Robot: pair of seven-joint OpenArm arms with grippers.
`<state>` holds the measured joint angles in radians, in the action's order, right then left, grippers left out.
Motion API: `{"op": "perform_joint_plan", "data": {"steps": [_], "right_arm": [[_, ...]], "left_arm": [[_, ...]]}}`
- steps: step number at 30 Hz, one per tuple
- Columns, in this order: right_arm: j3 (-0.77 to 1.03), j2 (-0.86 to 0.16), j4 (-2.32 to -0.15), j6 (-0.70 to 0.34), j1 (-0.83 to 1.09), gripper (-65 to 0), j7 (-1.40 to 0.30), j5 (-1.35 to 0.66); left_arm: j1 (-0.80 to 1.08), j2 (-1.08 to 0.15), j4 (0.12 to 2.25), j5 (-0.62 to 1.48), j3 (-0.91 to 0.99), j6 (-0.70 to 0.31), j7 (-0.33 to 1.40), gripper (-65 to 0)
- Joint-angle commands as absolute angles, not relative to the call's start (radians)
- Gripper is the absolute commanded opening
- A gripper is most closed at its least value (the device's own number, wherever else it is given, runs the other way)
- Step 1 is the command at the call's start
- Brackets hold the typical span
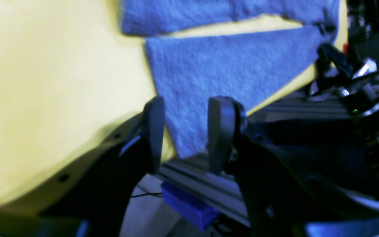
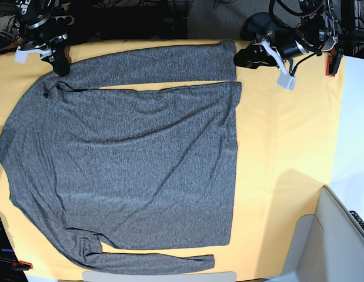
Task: Fold the T-shirt properly
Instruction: 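Grasp the shirt's shoulder corners with both grippers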
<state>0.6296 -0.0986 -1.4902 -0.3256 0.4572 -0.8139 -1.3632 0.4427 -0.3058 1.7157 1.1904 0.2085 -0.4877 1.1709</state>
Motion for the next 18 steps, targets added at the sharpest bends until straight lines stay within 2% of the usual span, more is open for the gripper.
{"op": "perform_joint_plan", "data": {"steps": [1,8,18], "right_arm": [[0.622,-0.099,-1.489,-0.294,0.469,-64.7,-0.86,-1.3],[0.622,-0.097,-1.489,-0.294,0.456,-64.7,-0.86,-1.3],[0.622,-0.097,-1.489,-0.294,0.455,-64.8,-0.86,-1.3]], "left_arm": [[0.433,-0.314,1.693,1.227,0.213,-0.513,1.188,-43.1],[0.355,-0.314,1.544,1.227,0.208,-0.556,1.244,-43.1],[0.355,-0.306,1.534,1.23,0.154,-0.553,1.25,-43.1]]}}
